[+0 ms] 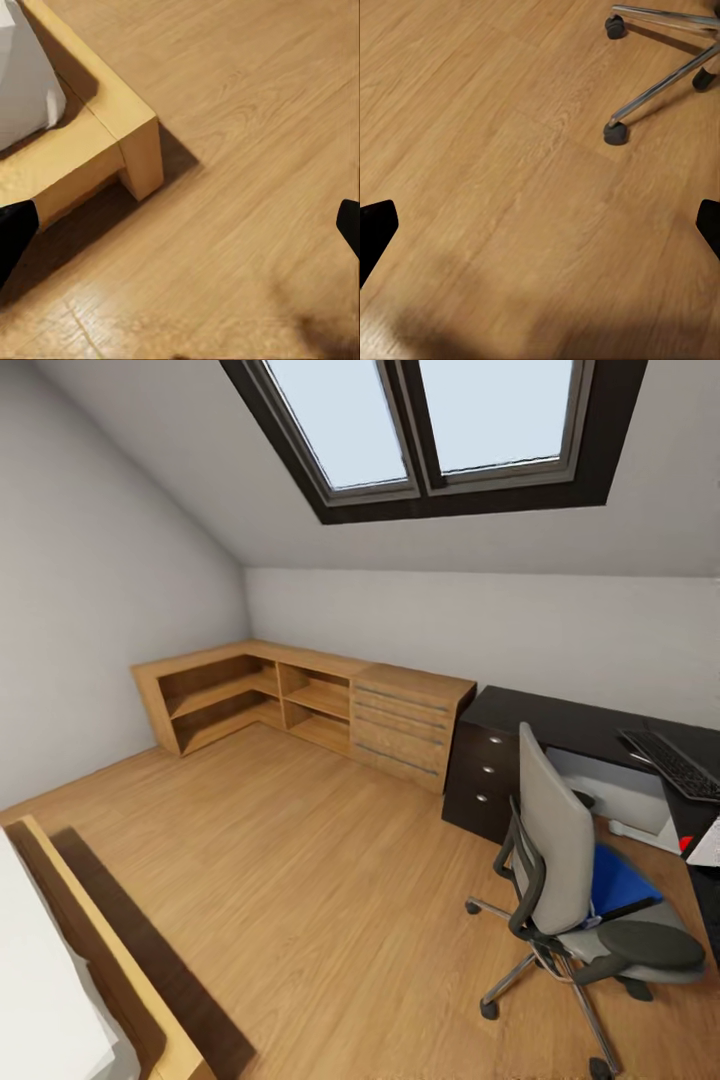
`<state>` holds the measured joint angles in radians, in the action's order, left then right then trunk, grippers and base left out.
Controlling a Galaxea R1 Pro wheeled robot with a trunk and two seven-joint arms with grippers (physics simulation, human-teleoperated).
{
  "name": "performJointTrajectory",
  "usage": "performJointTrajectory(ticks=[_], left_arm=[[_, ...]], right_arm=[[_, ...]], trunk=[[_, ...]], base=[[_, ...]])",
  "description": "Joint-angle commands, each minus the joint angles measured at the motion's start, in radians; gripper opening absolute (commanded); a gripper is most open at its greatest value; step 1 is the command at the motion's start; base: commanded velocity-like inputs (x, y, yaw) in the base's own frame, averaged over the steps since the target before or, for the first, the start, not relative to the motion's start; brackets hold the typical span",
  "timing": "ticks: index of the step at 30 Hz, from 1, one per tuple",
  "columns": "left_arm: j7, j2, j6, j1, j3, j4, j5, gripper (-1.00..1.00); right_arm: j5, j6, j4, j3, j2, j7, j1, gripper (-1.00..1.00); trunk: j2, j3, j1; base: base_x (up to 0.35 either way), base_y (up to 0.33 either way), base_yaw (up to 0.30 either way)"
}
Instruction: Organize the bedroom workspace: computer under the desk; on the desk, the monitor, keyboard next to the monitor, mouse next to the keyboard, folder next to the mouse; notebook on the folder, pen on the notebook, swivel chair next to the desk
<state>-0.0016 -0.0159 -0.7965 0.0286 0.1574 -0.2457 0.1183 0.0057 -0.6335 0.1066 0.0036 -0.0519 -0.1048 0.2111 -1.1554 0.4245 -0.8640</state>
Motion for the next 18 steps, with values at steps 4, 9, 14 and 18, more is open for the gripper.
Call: performJointTrajectory(ticks=[4, 9, 14, 18], left_arm=[[0.002, -0.001, 0.201, 0.001, -0.001, -0.049, 0.005, 1.00], [0.000, -0.002, 0.525, 0.002, -0.001, -0.129, 0.007, 1.00], [-0.010, -0.006, 0.553, 0.002, -0.005, -0.152, 0.004, 1.00], [-0.010, -0.007, 0.560, 0.002, -0.008, -0.154, 0.003, 1.00]], right_arm=[[0.000, -0.001, -0.001, 0.000, 0.000, -0.004, 0.001, 1.00], [-0.006, 0.005, -0.001, -0.003, 0.001, -0.006, 0.001, 1.00], [-0.008, 0.006, -0.001, -0.007, 0.002, -0.005, 0.001, 1.00], [-0.008, 0.006, -0.001, -0.008, 0.003, -0.004, 0.001, 1.00]], trunk=[[-0.001, 0.006, 0.000], [-0.001, 0.011, 0.000], [-0.001, 0.015, 0.000], [-0.001, 0.016, 0.000]], base=[[0.000, 0.000, -0.109], [0.000, 0.000, -0.112], [0.000, 0.000, -0.207], [0.000, 0.000, -0.262]])
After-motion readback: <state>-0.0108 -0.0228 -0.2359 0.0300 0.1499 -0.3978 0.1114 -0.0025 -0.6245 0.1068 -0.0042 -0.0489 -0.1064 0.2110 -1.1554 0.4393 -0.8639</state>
